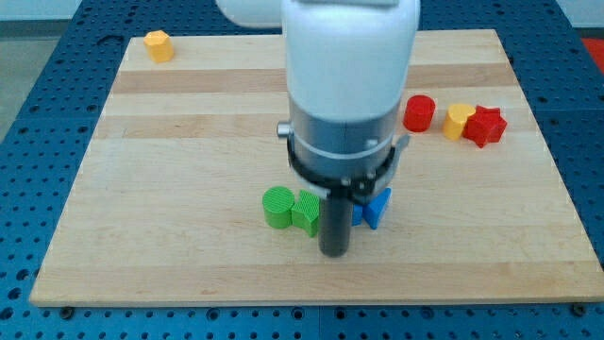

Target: Place the green star towards the top center

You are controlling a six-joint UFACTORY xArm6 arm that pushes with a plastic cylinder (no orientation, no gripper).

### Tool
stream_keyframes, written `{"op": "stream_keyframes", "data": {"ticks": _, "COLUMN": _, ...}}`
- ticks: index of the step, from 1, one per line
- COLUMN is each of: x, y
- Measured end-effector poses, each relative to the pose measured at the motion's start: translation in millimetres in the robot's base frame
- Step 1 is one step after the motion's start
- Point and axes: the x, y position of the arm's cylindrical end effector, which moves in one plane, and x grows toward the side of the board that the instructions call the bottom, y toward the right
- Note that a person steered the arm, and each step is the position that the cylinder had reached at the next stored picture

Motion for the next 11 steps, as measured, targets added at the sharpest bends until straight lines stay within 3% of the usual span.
{"op": "stream_keyframes", "data": {"ticks": 1, "x": -18.4, "y": -27.0}}
{"op": "stream_keyframes", "data": {"ticks": 5, "x": 8.7, "y": -52.0}}
{"op": "stream_keyframes", "data": {"ticks": 8, "x": -100.0, "y": -63.5}}
{"op": "stream_keyframes", "data": {"ticks": 11, "x": -90.5, "y": -56.2}}
